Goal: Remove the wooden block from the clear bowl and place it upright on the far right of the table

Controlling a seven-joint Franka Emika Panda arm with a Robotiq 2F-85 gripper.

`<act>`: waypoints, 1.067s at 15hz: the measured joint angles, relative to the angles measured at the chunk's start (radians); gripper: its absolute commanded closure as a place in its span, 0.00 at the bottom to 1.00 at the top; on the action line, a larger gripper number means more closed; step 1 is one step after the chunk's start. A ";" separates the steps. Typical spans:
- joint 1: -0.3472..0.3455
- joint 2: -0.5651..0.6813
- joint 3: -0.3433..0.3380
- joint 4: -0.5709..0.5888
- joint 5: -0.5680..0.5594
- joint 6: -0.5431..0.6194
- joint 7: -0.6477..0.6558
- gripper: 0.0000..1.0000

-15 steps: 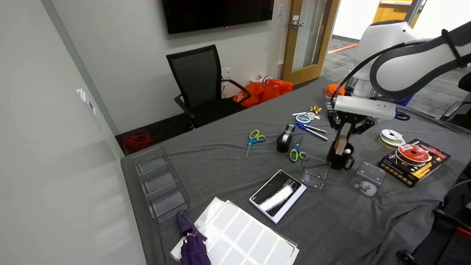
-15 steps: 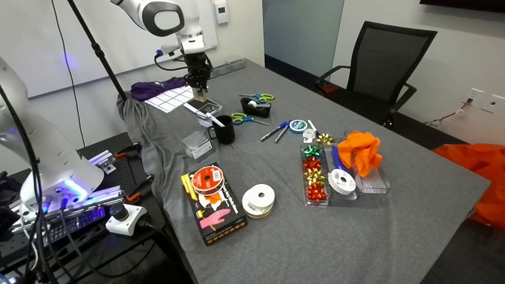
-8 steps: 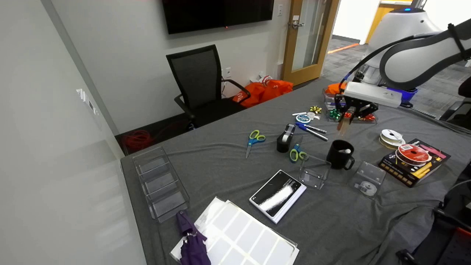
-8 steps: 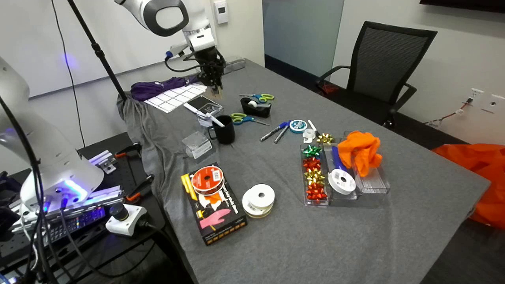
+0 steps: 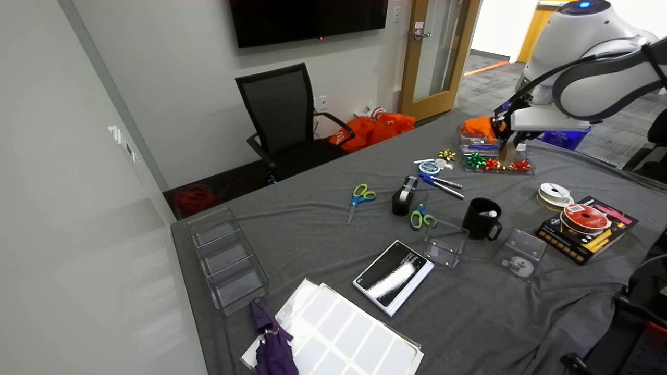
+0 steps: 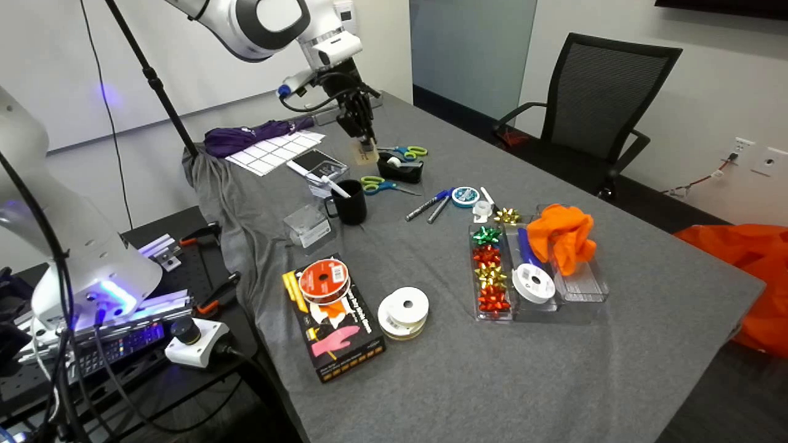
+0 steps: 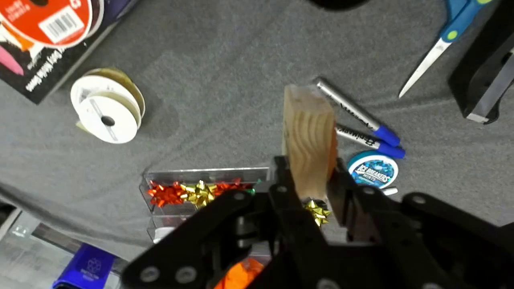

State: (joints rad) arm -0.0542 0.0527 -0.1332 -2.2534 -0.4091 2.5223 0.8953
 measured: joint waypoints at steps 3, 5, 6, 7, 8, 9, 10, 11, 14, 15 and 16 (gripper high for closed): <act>-0.010 0.038 -0.017 0.021 -0.065 0.079 -0.087 0.74; -0.010 0.060 -0.022 0.028 -0.080 0.106 -0.103 0.74; -0.010 0.066 -0.022 0.030 -0.082 0.110 -0.104 0.74; -0.010 0.067 -0.022 0.031 -0.083 0.111 -0.106 0.74; -0.010 0.067 -0.022 0.033 -0.083 0.111 -0.107 0.74; -0.010 0.067 -0.022 0.034 -0.083 0.111 -0.108 0.74; -0.010 0.067 -0.022 0.035 -0.083 0.111 -0.109 0.93; -0.010 0.067 -0.022 0.035 -0.083 0.111 -0.109 0.93; -0.014 0.068 -0.022 0.028 0.026 0.112 -0.224 0.93; -0.019 0.070 -0.022 0.023 0.087 0.116 -0.303 0.93; -0.033 0.074 -0.013 0.020 0.145 0.119 -0.384 0.93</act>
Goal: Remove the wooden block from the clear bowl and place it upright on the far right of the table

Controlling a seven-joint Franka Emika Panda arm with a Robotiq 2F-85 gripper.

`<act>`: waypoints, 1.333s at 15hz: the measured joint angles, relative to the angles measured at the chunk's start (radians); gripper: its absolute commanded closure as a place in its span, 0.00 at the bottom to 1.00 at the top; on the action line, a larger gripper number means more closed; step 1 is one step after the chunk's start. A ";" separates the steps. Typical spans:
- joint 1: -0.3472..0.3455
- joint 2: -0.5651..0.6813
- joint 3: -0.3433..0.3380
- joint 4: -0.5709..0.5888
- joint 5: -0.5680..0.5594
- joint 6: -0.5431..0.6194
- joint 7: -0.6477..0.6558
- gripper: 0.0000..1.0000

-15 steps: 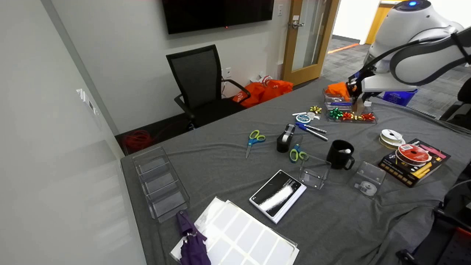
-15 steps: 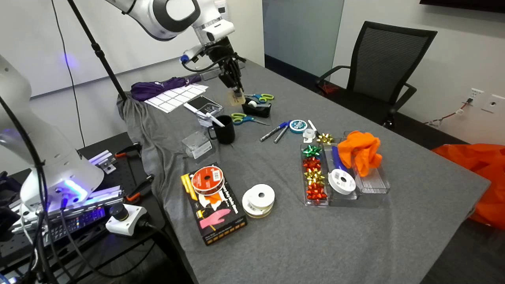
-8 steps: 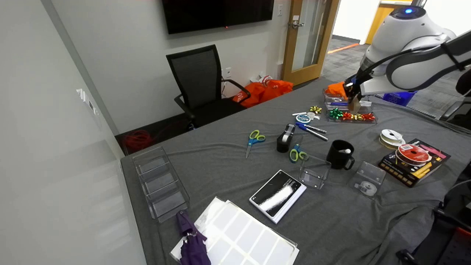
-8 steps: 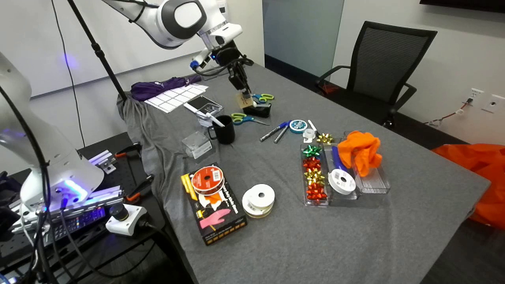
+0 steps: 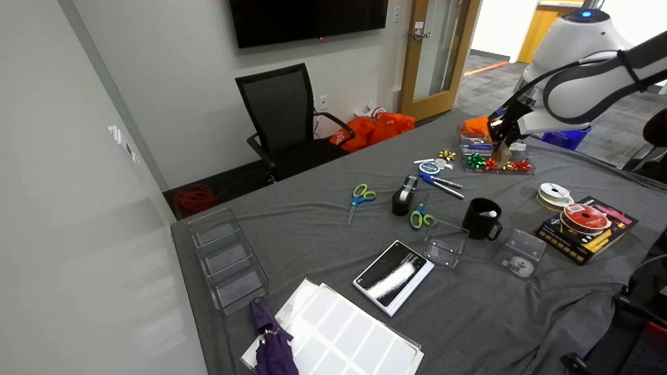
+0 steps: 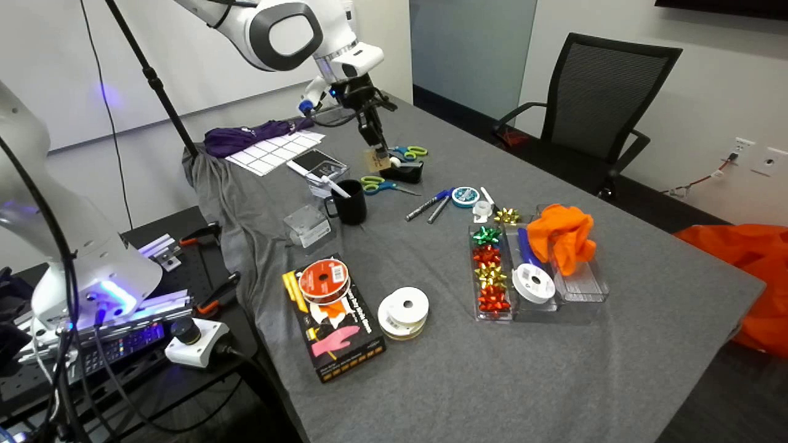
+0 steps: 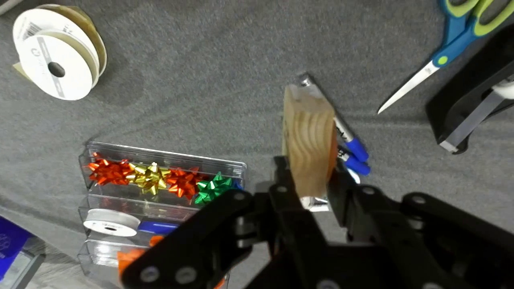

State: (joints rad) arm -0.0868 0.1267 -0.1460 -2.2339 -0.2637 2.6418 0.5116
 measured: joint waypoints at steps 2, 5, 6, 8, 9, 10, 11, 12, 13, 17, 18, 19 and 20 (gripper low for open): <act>-0.045 0.015 0.036 0.001 0.110 0.000 -0.154 0.93; -0.085 0.048 0.033 0.022 0.252 -0.003 -0.369 0.93; -0.095 0.062 0.025 0.033 0.279 -0.003 -0.423 0.93; -0.113 0.097 0.006 0.051 0.296 -0.003 -0.483 0.93; -0.118 0.120 -0.004 0.061 0.295 -0.003 -0.498 0.93; -0.122 0.144 -0.012 0.070 0.295 -0.002 -0.508 0.93; -0.125 0.171 -0.018 0.080 0.295 -0.001 -0.513 0.93; -0.128 0.197 -0.021 0.089 0.295 0.000 -0.514 0.93; -0.129 0.225 -0.023 0.101 0.295 0.002 -0.514 0.93; -0.129 0.316 -0.023 0.149 0.295 0.015 -0.514 0.93; -0.129 0.334 -0.023 0.161 0.295 0.017 -0.514 0.93; -0.129 0.349 -0.023 0.172 0.295 0.020 -0.514 0.93; -0.130 0.365 -0.023 0.182 0.295 0.023 -0.514 0.93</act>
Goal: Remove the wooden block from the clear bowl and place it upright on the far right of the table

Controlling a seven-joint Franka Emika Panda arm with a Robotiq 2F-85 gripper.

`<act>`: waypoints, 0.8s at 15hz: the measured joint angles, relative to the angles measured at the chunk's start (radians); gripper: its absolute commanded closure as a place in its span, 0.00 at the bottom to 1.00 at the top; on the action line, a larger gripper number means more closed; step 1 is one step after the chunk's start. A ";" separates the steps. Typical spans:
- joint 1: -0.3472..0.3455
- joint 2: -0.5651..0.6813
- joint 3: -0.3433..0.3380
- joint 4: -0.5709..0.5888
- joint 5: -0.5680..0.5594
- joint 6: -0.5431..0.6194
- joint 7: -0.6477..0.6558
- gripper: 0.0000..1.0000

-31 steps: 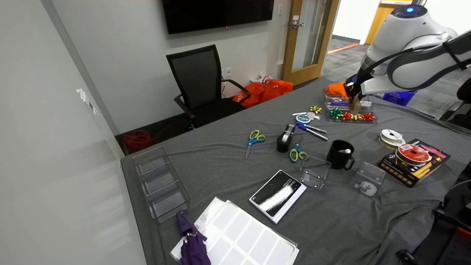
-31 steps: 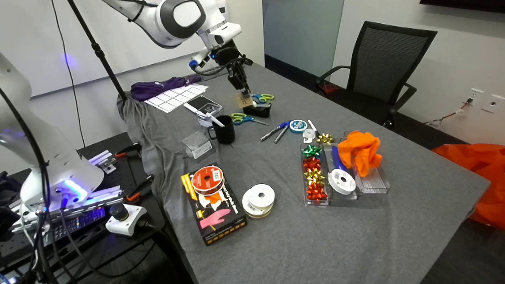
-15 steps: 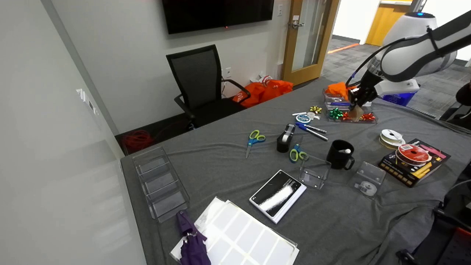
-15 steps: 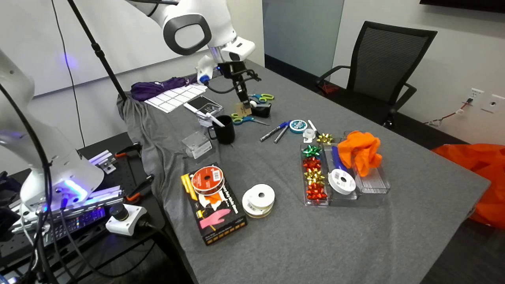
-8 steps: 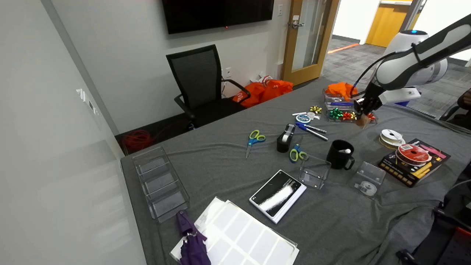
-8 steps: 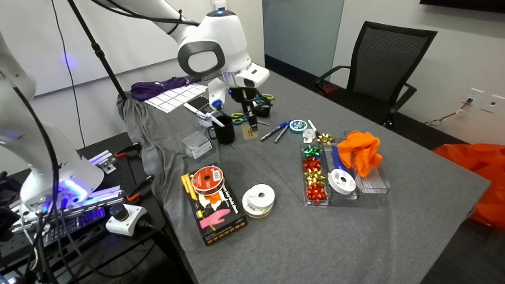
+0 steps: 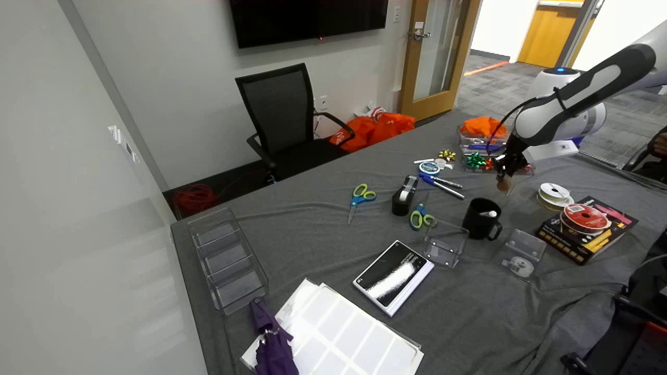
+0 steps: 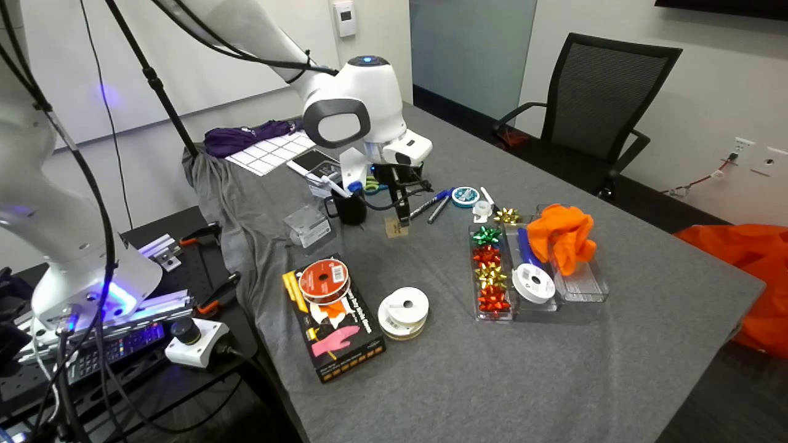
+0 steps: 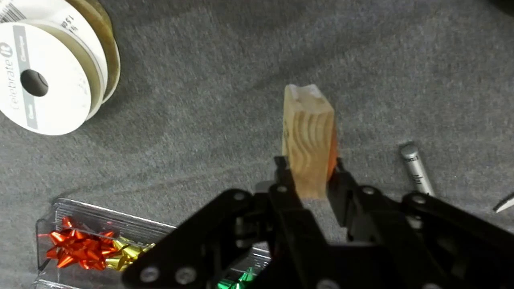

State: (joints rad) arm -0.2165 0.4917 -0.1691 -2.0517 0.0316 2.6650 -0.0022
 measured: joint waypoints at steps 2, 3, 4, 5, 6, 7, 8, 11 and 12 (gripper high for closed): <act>-0.001 0.027 0.000 0.017 0.000 0.007 0.000 0.93; -0.001 0.040 0.000 0.025 0.000 0.011 0.000 0.93; -0.001 0.051 0.000 0.031 0.000 0.015 0.000 0.93; -0.002 0.062 0.000 0.037 0.000 0.021 0.000 0.93; -0.003 0.072 0.000 0.042 0.000 0.027 0.000 0.93; -0.004 0.081 0.000 0.047 0.000 0.035 0.000 0.93; -0.005 0.090 0.000 0.052 0.000 0.045 0.000 0.93; -0.006 0.117 -0.002 0.068 -0.001 0.068 0.000 0.93; -0.006 0.126 -0.003 0.073 -0.001 0.076 0.000 0.93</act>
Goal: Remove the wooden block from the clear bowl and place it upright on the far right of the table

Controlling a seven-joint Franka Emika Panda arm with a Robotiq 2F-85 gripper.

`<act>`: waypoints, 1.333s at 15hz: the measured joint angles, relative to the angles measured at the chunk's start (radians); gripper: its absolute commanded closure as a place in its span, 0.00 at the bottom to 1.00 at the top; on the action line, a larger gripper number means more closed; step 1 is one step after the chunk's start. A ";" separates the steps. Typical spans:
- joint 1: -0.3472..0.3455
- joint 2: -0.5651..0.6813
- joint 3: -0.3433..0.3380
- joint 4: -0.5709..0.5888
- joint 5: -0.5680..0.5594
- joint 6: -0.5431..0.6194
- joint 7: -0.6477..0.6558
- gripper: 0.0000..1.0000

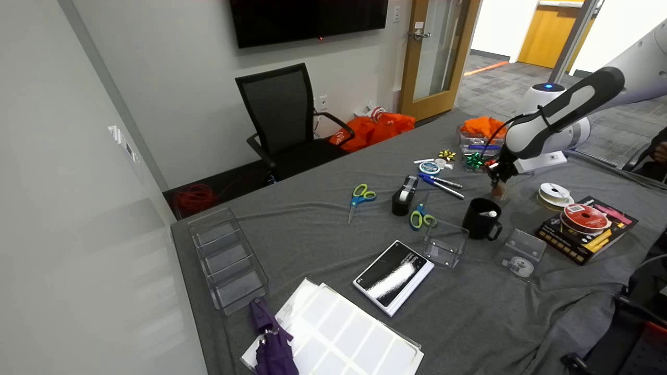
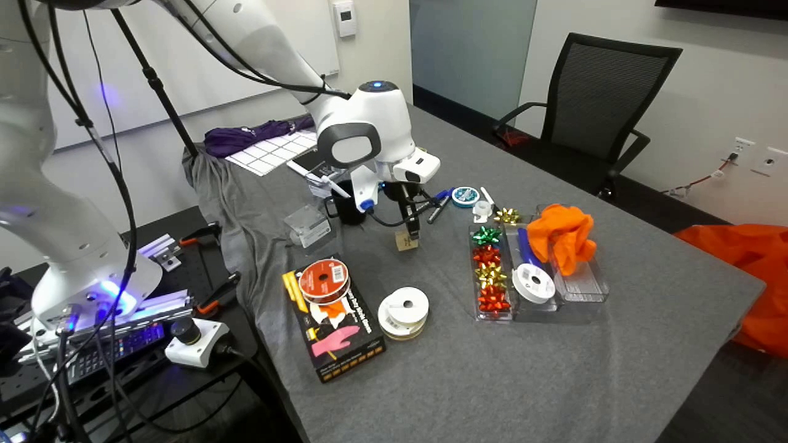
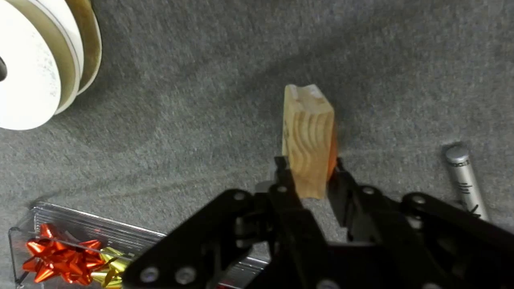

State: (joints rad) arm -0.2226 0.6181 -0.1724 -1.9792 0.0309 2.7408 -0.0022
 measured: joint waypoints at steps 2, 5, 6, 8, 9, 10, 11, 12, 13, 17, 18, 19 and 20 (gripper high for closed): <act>-0.001 0.015 -0.001 0.010 0.000 0.010 0.000 0.93; -0.003 0.033 -0.004 0.021 -0.002 0.013 0.000 0.48; -0.003 0.037 -0.006 0.025 -0.002 0.013 0.000 0.41; -0.003 0.047 -0.010 0.032 -0.003 0.013 0.000 0.27; -0.003 0.049 -0.011 0.033 -0.004 0.013 0.000 0.21; -0.003 0.050 -0.013 0.034 -0.005 0.013 0.000 0.13; -0.003 0.050 -0.015 0.034 -0.006 0.013 0.000 0.07; -0.003 0.050 -0.017 0.035 -0.006 0.013 0.000 0.01; -0.003 0.050 -0.018 0.035 -0.006 0.013 0.000 0.00; -0.016 0.041 -0.008 0.035 -0.001 0.008 -0.017 0.00; -0.032 0.036 0.009 0.035 0.008 0.005 -0.033 0.00; -0.053 0.028 0.033 0.035 0.023 -0.001 -0.055 0.00; -0.076 0.016 0.057 0.034 0.041 -0.012 -0.080 0.00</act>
State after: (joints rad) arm -0.2988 0.6338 -0.1149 -1.9448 0.0718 2.7285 -0.0822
